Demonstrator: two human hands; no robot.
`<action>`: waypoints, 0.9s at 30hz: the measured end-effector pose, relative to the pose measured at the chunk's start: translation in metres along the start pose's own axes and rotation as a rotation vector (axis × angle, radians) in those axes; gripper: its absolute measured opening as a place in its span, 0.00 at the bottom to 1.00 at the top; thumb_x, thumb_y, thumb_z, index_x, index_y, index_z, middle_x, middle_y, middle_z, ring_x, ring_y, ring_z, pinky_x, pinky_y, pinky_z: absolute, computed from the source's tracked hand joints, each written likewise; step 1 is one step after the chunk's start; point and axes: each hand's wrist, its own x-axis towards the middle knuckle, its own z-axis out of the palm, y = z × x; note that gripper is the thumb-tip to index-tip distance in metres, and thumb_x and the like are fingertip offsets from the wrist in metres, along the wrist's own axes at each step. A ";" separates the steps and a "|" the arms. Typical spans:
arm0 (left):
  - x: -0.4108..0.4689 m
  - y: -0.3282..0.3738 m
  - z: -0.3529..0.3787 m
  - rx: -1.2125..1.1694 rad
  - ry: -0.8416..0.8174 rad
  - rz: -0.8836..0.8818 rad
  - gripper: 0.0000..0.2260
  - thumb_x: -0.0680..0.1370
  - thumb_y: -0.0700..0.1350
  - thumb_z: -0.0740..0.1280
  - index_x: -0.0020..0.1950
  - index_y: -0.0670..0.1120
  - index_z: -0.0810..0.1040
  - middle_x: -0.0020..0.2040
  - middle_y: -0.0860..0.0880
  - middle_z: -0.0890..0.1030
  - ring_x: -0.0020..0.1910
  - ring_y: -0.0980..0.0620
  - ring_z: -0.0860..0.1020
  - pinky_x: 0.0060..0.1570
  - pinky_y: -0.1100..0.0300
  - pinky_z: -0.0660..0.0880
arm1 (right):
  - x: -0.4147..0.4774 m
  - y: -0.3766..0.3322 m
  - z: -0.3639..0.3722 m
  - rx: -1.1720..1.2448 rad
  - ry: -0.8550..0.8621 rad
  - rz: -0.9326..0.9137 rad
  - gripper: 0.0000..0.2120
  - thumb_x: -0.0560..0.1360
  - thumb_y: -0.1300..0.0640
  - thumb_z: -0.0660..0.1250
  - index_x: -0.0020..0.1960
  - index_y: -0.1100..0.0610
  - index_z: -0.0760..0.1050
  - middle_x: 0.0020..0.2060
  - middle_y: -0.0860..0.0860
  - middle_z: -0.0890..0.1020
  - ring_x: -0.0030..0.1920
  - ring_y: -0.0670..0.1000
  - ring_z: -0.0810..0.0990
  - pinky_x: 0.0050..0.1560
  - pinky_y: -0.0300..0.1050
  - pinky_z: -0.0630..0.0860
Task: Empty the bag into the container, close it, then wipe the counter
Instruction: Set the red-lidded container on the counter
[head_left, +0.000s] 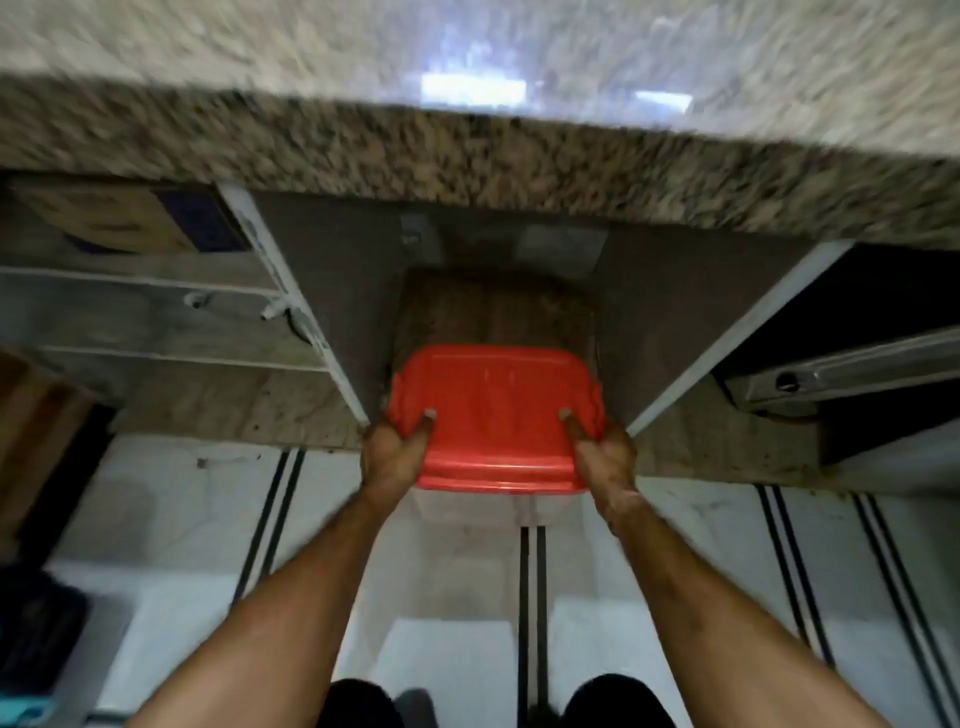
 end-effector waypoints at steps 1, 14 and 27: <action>-0.019 0.013 -0.017 0.010 0.009 0.014 0.30 0.75 0.63 0.71 0.67 0.43 0.77 0.61 0.42 0.82 0.60 0.42 0.81 0.61 0.51 0.77 | -0.018 -0.014 -0.011 -0.020 0.029 -0.003 0.29 0.67 0.29 0.73 0.61 0.43 0.75 0.56 0.49 0.84 0.55 0.57 0.85 0.62 0.58 0.81; -0.280 0.244 -0.228 -0.003 0.112 0.145 0.27 0.75 0.64 0.69 0.64 0.45 0.75 0.59 0.46 0.79 0.55 0.45 0.79 0.51 0.53 0.74 | -0.309 -0.272 -0.186 -0.088 0.195 -0.124 0.26 0.72 0.35 0.71 0.60 0.52 0.75 0.54 0.53 0.81 0.53 0.55 0.82 0.56 0.55 0.81; -0.239 0.452 -0.262 -0.136 0.118 0.413 0.28 0.74 0.65 0.71 0.63 0.45 0.75 0.54 0.49 0.81 0.48 0.49 0.79 0.43 0.58 0.74 | -0.279 -0.467 -0.246 0.036 0.330 -0.365 0.26 0.75 0.38 0.71 0.62 0.56 0.75 0.51 0.50 0.81 0.47 0.53 0.81 0.39 0.42 0.73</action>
